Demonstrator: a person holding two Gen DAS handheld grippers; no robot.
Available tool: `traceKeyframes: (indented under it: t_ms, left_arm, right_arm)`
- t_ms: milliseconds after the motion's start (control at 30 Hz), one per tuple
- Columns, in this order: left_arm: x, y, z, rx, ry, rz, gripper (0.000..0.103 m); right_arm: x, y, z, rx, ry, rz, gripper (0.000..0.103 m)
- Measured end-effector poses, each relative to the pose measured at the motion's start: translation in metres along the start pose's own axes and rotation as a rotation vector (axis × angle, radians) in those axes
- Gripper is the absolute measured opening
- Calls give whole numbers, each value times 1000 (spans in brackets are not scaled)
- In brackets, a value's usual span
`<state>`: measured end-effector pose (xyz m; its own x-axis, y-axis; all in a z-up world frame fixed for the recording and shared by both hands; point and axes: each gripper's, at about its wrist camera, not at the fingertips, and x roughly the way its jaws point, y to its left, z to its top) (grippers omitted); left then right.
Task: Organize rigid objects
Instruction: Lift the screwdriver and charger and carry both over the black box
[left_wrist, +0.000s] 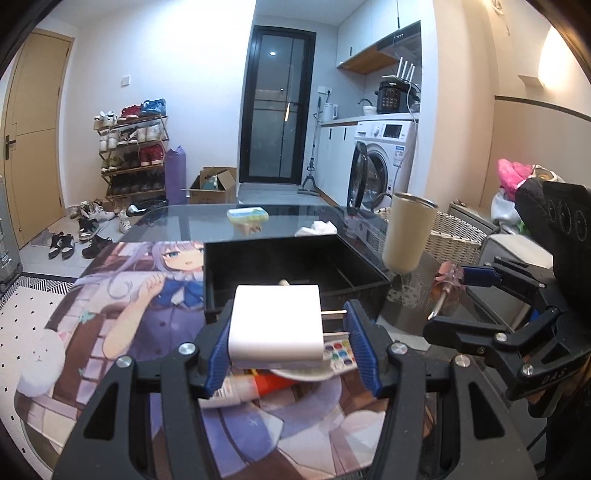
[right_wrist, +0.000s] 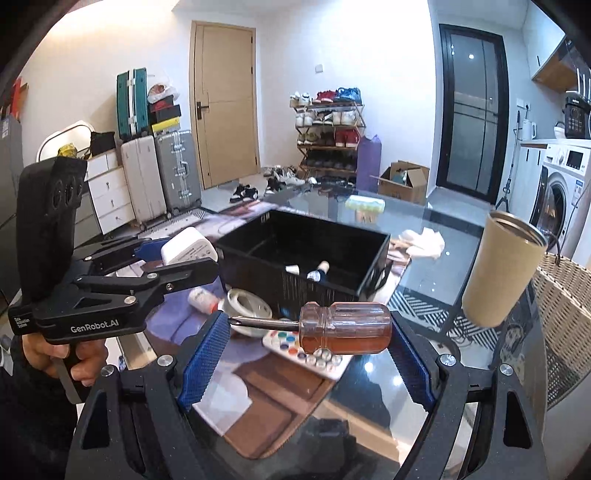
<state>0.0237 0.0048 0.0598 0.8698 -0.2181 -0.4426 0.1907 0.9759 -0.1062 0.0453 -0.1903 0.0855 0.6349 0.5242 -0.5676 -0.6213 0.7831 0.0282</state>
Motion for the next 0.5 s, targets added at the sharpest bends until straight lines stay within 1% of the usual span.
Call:
traceKeyframes:
  t_ms: [333,500]
  left_arm:
    - [16,18,26,-30,-37,28,56]
    - [26,26,33,-45,-39,39,56]
  right_arm:
    - [7,-3,26,-31,-34,4,85]
    - [13,-2,36,-52,-46,7,85]
